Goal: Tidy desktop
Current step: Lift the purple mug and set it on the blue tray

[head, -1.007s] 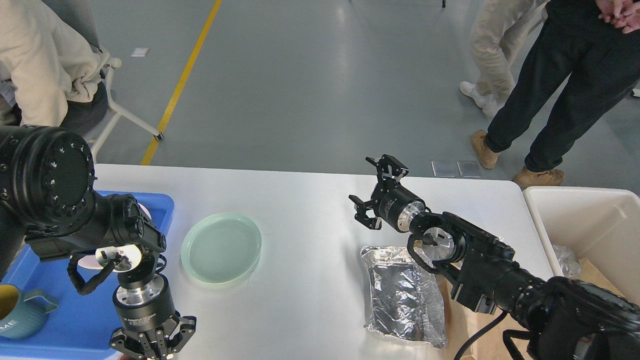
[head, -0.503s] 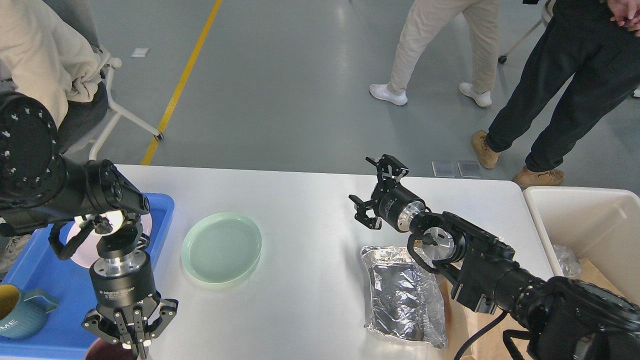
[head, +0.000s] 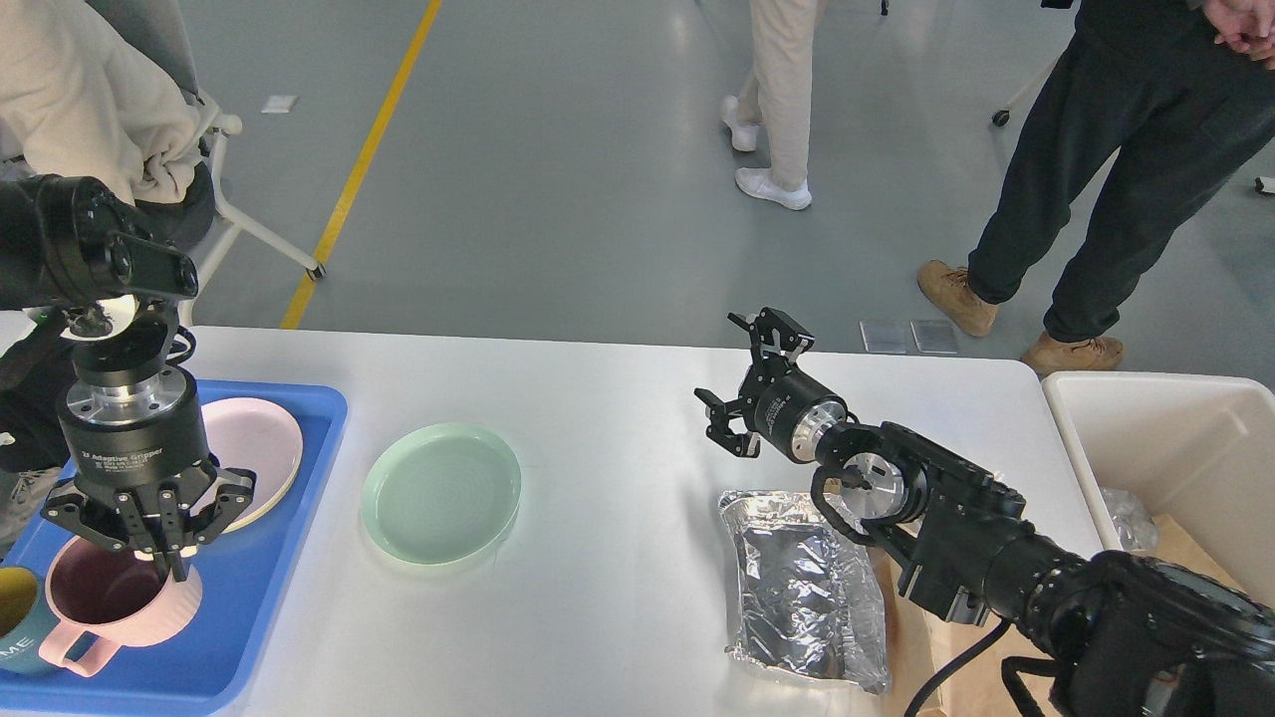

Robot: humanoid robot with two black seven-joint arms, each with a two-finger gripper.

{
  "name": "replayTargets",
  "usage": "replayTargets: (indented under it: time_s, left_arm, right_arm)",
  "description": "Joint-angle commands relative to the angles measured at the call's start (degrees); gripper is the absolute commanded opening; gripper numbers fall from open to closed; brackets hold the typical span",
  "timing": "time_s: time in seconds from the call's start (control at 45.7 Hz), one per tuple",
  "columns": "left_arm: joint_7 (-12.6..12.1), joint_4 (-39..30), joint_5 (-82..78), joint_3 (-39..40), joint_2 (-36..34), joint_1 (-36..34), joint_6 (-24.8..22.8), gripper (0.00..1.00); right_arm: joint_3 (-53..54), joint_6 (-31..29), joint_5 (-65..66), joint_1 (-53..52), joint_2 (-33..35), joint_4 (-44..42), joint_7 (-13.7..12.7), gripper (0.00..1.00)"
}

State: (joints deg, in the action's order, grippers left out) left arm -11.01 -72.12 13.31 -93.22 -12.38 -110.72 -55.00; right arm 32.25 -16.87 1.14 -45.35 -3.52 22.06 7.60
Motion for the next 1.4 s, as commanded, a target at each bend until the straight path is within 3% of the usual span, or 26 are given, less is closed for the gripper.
replayTargets:
  time_s: [0.0,0.416,1.094,1.379]
  left_arm:
    - [-0.24,2.68,-0.38,-0.65,-2.12,3.23,0.00,0.01]
    - [0.38,23.42,-2.14,-1.36,-3.53,18.61,0.00,0.02]
    - [0.46,28.79,-2.06,4.27,-2.38,28.98,0.00,0.03]
    - [0.47,29.14,-2.06,4.18,-2.38,29.34,0.00,0.05]
  right_arm:
    - [-0.09,0.00,0.00,0.00,0.00,0.00,-0.04,1.00]
    - [0.00,0.00,0.00,0.00,0.00,0.00,-0.04,1.00]
    - [-0.09,0.00,0.00,0.00,0.00,0.00,-0.04,1.00]
    - [0.00,0.00,0.00,0.00,0.00,0.00,0.04,1.00]
